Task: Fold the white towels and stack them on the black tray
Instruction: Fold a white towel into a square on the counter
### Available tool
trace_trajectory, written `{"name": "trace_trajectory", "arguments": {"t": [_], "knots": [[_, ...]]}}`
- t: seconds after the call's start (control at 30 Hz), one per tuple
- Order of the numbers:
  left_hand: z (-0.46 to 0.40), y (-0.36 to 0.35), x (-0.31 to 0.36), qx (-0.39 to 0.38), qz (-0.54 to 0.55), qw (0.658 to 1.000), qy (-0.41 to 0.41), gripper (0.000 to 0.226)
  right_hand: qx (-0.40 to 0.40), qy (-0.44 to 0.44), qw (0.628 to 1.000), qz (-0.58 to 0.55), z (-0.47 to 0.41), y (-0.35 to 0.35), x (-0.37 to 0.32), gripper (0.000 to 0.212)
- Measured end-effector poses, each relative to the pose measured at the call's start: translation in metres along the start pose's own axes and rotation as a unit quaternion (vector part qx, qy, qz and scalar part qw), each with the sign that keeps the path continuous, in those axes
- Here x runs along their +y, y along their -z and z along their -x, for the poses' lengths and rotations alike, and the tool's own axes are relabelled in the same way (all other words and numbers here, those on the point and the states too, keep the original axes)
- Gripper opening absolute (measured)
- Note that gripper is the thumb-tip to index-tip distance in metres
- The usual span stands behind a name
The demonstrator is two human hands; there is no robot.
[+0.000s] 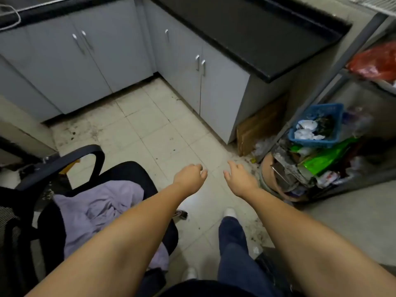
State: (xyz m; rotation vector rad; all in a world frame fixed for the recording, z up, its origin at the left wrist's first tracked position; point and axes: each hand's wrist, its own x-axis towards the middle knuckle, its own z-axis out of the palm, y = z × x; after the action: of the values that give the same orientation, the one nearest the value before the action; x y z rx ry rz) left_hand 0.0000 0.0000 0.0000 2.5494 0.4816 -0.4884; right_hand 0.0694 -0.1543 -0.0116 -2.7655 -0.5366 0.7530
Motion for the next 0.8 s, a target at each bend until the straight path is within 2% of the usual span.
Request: {"name": "trace_trajectory", "arguments": {"t": [0.27,0.43,0.63,0.8], "knots": [[-0.127,0.035,0.043,0.033,0.067,0.994,0.079,0.046,-0.040,0.054,0.997,0.036,-0.132,0.082,0.021,0.043],[-0.192,0.072,0.063,0.057,0.098,0.989,0.092,0.043,-0.062,0.080,0.993,0.056,-0.212,0.127,0.011,0.043],[-0.260,0.124,0.008,0.072,0.105,0.979,0.161,0.044,-0.098,0.131,0.985,0.062,-0.306,0.143,-0.055,0.043],[-0.333,0.194,-0.065,0.089,0.106,0.972,0.188,0.043,-0.102,0.145,0.983,0.057,-0.410,0.155,-0.139,0.046]]}}
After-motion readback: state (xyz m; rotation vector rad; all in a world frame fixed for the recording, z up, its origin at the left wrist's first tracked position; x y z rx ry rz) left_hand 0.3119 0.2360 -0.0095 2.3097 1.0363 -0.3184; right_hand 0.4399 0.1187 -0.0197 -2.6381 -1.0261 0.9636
